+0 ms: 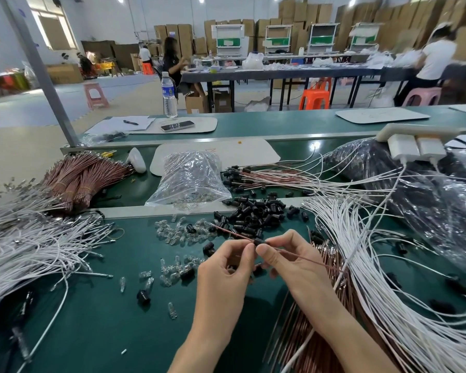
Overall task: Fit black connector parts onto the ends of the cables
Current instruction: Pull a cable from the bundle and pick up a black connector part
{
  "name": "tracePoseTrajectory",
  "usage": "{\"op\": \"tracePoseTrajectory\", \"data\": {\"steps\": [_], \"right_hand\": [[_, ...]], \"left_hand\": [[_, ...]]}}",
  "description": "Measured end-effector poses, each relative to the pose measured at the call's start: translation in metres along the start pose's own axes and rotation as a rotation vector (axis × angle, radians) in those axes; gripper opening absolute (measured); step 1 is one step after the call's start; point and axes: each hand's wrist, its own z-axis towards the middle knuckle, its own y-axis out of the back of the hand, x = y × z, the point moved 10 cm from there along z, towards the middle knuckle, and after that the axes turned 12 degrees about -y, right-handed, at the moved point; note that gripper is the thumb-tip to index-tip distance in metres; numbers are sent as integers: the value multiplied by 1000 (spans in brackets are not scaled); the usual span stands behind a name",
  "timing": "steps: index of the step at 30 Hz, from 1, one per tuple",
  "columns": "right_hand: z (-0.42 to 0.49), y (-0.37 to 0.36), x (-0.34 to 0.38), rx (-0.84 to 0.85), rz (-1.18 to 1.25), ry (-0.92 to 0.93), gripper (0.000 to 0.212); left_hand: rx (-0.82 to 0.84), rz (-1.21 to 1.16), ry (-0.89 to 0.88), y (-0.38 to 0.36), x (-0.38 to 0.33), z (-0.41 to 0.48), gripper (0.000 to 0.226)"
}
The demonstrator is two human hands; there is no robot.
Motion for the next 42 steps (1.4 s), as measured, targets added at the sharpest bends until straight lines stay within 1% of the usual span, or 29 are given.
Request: {"op": "tracePoseTrajectory", "data": {"steps": [3,6,8,10,13,16,20,22,24,25,26,29,31,33,35,38,42], "right_hand": [[0,0,-1,0,-57,0,30],[0,-1,-2,-2,-68,6,35],[0,-1,-2,2,-53,-1,39],[1,-2,-3,16,-9,-14,41],[2,-3,-5,49,85,-52,35],[4,-3,-8,62,210,-98,31],[8,2,-9,44,339,-157,13],[9,4,-11,46,364,-169,12],[9,5,-11,44,365,-168,15],[9,6,-12,33,365,-168,18],[9,8,-12,19,362,-166,20],[8,9,-10,6,332,-151,21],[7,10,-8,0,312,-134,25],[7,11,-6,-8,293,-121,28],[7,11,-5,-16,291,-112,27],[8,12,-5,-27,294,-101,27],[8,14,-5,-35,315,-94,28]], "left_hand": [[24,128,-88,0,-8,0,12],[44,231,-141,2,-11,0,8],[34,242,-157,3,-13,1,9],[1,186,-122,4,-12,1,11],[-44,84,-17,7,-3,1,12],[-95,48,48,15,1,3,17],[-265,43,112,45,7,8,20],[-338,53,174,62,16,7,32],[-356,98,233,73,25,5,53],[-358,116,241,76,26,4,59],[-361,112,231,77,24,5,61],[-328,-35,142,66,12,9,51],[-230,-100,87,50,4,12,43],[-127,-119,59,36,-1,12,32],[-67,-100,43,28,-3,12,22],[-47,-115,52,25,-2,12,15],[-80,-269,108,26,7,12,15]]}}
